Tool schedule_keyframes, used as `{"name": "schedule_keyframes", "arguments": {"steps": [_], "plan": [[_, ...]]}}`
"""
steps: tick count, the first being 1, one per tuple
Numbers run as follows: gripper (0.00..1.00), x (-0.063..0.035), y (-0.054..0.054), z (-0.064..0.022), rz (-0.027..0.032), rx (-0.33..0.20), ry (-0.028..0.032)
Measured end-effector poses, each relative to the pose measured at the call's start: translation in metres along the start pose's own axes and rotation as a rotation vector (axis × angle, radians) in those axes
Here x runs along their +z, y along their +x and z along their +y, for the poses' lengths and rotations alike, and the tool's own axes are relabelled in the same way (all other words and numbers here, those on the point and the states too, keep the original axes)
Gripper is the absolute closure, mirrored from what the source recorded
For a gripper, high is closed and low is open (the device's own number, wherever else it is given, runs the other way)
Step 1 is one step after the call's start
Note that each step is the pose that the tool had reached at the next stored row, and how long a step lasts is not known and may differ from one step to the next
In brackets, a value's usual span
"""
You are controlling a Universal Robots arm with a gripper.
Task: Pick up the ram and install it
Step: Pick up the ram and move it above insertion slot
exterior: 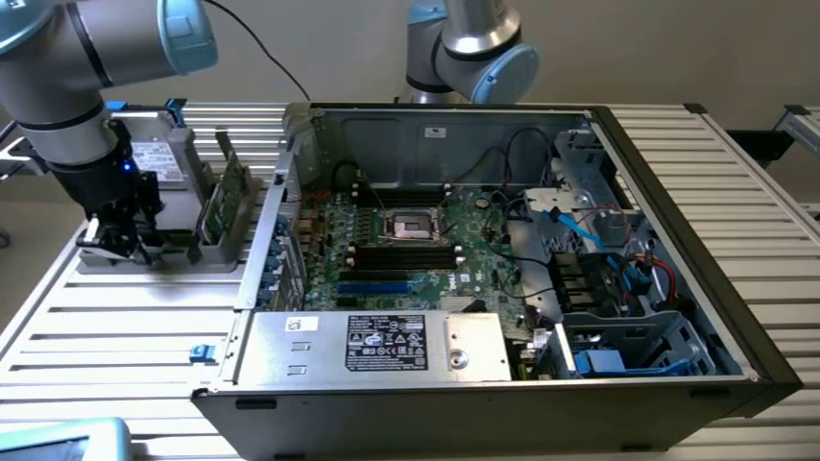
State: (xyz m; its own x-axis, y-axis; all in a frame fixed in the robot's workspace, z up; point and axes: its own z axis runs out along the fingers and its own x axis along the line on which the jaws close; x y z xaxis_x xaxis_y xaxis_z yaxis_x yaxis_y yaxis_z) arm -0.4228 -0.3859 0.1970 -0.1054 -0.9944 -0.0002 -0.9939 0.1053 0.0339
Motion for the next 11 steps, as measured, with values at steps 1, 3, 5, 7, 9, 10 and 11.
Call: {"name": "schedule_keyframes", "arguments": {"steps": [1,3,5,7,9,10,11], "plan": [[0.61,0.0001,-0.0001,0.0,0.0002,0.0,0.0],[0.64,0.0003,-0.0002,0.0,0.0006,0.0,0.0002],[0.7,0.0005,-0.0002,0.0,0.0008,0.0,0.0005],[0.76,0.0005,-0.0002,0.0,0.0011,0.0,0.0011],[0.85,0.0005,-0.0002,0.0,0.0015,0.0,0.0017],[0.85,0.0005,-0.0003,0.0,0.0014,0.0,0.0019],[0.85,0.0005,-0.0003,0.0,0.0015,0.0,0.002]]}}
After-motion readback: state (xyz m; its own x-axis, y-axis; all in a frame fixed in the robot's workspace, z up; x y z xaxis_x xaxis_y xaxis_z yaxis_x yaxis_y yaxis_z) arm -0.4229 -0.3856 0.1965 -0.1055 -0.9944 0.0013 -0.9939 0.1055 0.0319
